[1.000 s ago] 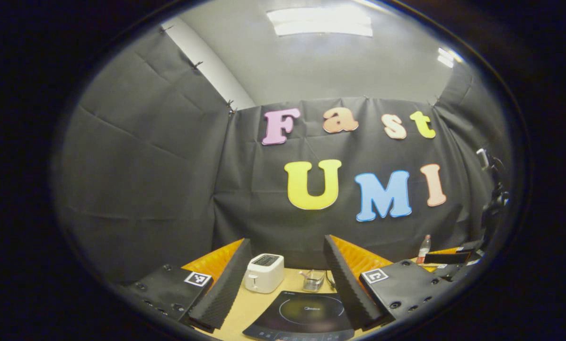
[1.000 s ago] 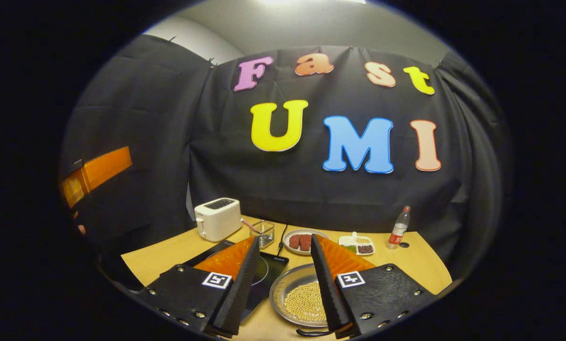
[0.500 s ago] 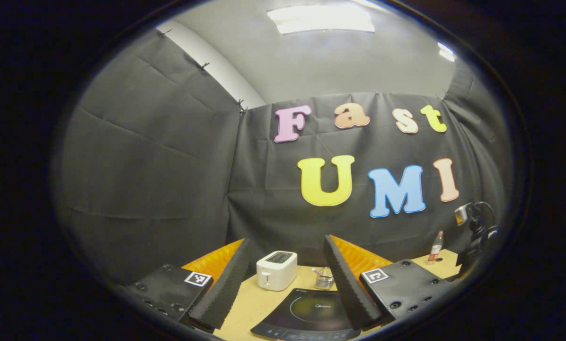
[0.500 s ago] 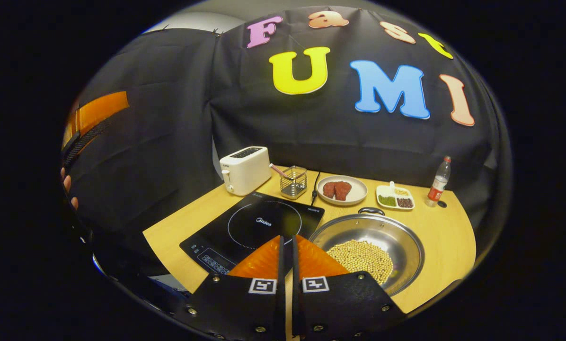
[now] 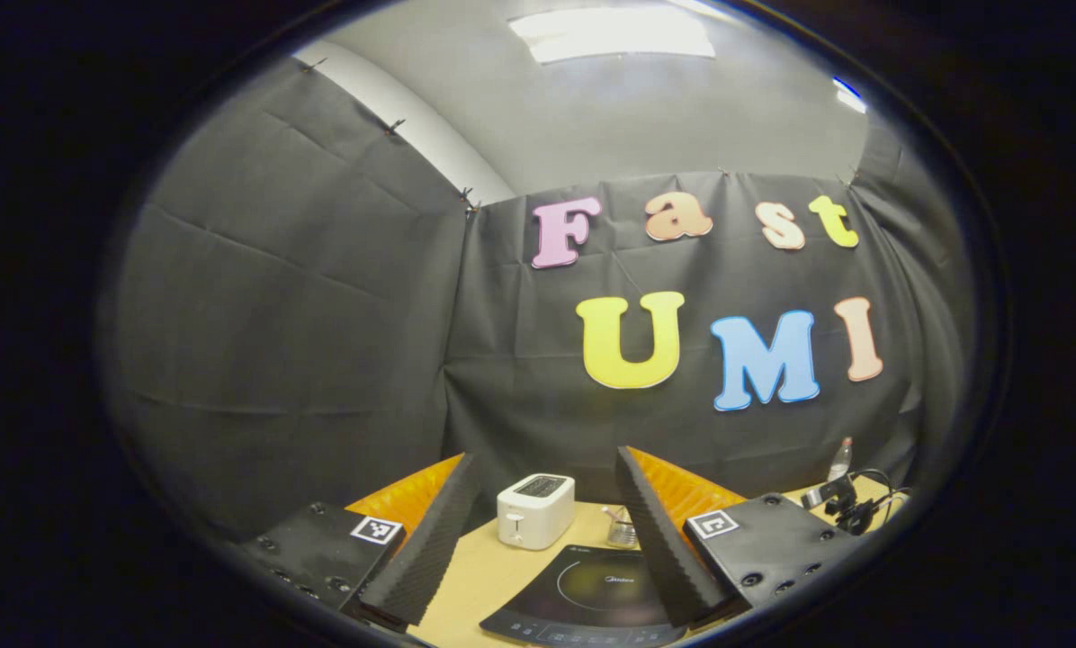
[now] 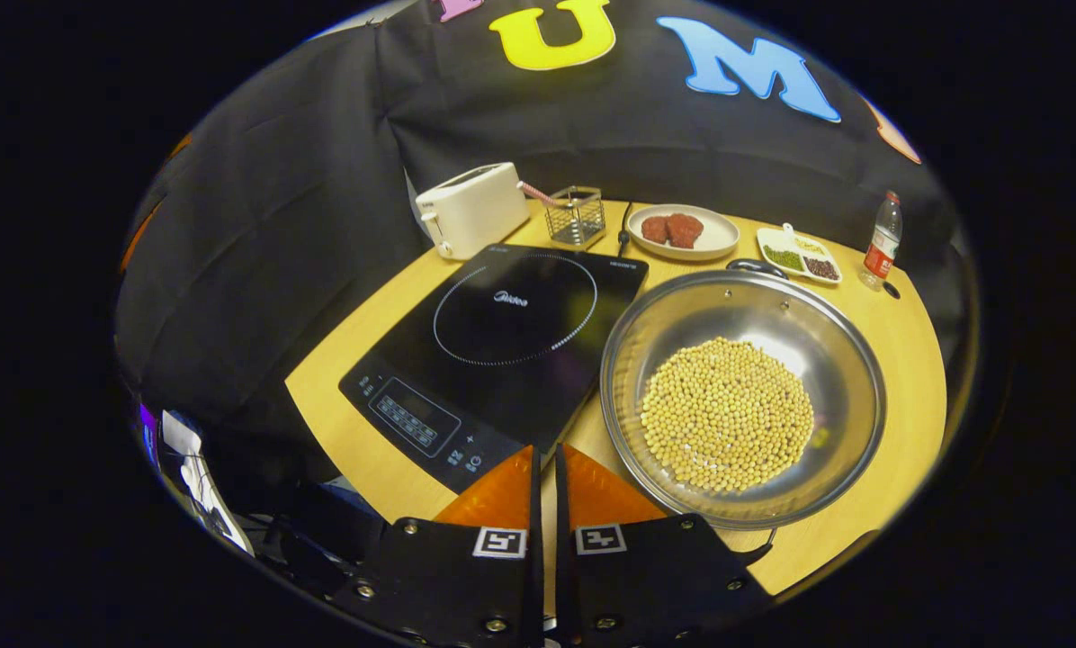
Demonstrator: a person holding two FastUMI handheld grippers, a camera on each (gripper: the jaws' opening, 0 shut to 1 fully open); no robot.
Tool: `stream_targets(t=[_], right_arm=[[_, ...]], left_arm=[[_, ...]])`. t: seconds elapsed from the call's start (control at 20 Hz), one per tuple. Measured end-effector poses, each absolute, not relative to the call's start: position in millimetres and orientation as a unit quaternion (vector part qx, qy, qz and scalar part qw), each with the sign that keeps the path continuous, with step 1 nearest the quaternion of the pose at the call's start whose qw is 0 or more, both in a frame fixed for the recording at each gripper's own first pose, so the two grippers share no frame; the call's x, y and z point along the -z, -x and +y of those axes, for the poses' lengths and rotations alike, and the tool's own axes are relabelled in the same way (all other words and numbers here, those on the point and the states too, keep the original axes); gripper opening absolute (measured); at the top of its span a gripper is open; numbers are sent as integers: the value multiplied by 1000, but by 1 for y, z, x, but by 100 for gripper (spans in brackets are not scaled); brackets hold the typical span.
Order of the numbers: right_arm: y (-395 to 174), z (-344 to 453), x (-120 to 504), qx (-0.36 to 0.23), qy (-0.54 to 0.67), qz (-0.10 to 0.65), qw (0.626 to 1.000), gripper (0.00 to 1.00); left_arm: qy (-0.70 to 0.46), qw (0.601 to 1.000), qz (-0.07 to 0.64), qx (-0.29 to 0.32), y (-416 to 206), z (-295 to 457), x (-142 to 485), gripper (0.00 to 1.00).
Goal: First push the handle of the pot to place it horizontally, then grasp the pot with both hands and set it on the induction cooktop.
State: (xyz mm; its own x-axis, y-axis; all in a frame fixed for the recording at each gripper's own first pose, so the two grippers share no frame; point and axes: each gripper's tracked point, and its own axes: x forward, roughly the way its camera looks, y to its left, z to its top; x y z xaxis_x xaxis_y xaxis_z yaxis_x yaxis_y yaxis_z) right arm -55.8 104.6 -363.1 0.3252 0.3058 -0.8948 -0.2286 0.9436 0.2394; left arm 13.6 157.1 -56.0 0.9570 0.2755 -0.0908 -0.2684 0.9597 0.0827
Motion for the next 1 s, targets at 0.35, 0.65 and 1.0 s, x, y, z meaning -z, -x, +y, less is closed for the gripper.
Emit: stream_targets(t=[0.35, 0.65, 1.0], right_arm=[[68, 87, 385, -141, -44, 596, 789, 6], [78, 69, 389, -115, -65, 610, 781, 6], [88, 61, 389, -107, -75, 614, 778, 1]], left_arm=[[-27, 989, 59, -130, -15, 140, 64, 99], [-28, 991, 62, -113, -21, 119, 67, 100], [-19, 993, 61, -96, -29, 101, 69, 100]])
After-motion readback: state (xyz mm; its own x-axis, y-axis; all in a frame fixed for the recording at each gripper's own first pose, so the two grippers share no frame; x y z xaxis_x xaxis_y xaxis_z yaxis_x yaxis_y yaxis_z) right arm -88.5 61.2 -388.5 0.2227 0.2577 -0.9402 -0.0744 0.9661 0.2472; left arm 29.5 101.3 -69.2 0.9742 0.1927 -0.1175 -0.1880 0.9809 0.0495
